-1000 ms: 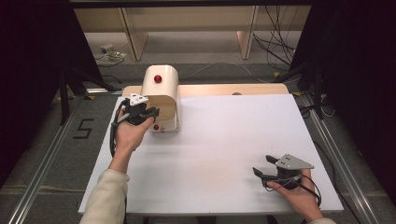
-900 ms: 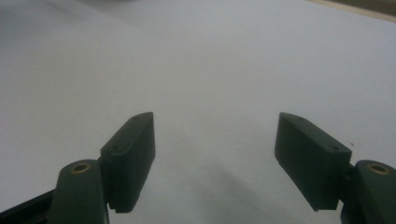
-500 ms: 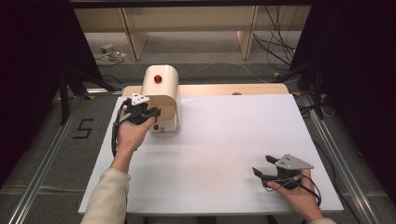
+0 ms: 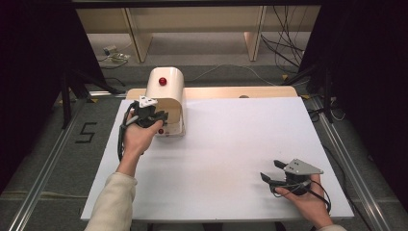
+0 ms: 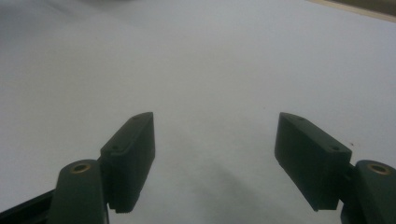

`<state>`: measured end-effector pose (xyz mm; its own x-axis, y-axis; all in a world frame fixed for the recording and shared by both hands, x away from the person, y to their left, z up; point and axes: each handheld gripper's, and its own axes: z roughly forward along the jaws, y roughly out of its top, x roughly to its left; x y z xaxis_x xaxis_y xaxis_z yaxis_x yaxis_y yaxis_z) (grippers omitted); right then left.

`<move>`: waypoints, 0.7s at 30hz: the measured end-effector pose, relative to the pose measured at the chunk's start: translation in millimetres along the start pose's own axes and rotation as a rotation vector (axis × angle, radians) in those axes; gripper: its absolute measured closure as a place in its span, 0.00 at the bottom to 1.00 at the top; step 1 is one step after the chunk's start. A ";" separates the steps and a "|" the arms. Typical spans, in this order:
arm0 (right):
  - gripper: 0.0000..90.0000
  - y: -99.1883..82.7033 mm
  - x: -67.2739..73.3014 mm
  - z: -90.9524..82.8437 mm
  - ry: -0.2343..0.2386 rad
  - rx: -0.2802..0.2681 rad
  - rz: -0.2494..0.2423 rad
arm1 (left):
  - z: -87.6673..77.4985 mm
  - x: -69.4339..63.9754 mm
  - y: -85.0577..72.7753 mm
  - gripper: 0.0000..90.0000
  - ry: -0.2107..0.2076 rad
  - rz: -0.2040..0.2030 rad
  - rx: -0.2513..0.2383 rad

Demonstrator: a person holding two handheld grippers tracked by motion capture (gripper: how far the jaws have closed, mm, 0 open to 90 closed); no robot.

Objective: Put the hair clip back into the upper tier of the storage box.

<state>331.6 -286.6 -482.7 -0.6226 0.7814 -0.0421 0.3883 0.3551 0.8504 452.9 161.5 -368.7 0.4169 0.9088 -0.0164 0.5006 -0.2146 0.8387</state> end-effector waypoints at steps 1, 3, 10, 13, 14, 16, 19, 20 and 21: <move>0.33 -0.1 0.0 0.2 0.002 -0.003 0.000 | 0.0 -0.1 0.2 0.86 0.001 0.003 0.003; 0.33 -0.1 -0.1 0.3 0.003 -0.002 -0.001 | 0.4 -0.9 0.4 0.86 0.002 -0.002 -0.003; 0.33 -0.1 0.0 0.1 0.004 -0.001 0.000 | -0.9 -2.0 1.4 0.81 0.002 -0.001 -0.011; 0.33 -0.1 0.1 0.2 0.004 -0.002 0.000 | -3.0 -1.4 1.9 0.77 -0.002 -0.007 -0.019; 0.33 -0.2 0.0 0.2 0.004 -0.001 -0.001 | -3.6 -1.6 2.0 0.76 0.000 -0.018 -0.027; 0.33 0.0 0.0 -0.2 0.002 0.001 -0.001 | -5.6 -1.7 2.4 0.73 -0.003 -0.027 -0.031; 0.33 -0.2 -0.1 0.0 0.006 -0.008 0.000 | -9.4 -3.0 2.8 0.66 -0.010 -0.031 -0.036; 0.33 -0.1 -0.2 0.0 0.005 -0.008 0.001 | -10.6 -3.4 3.0 0.63 -0.009 -0.031 -0.046; 0.33 -0.1 -0.4 0.0 0.005 -0.009 -0.001 | -12.1 -3.7 3.2 0.61 -0.009 -0.034 -0.054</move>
<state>331.8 -287.0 -482.8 -0.6265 0.7784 -0.0397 0.3817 0.3508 0.8551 443.8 161.7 -359.4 0.4074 0.9119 -0.0504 0.4729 -0.1635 0.8658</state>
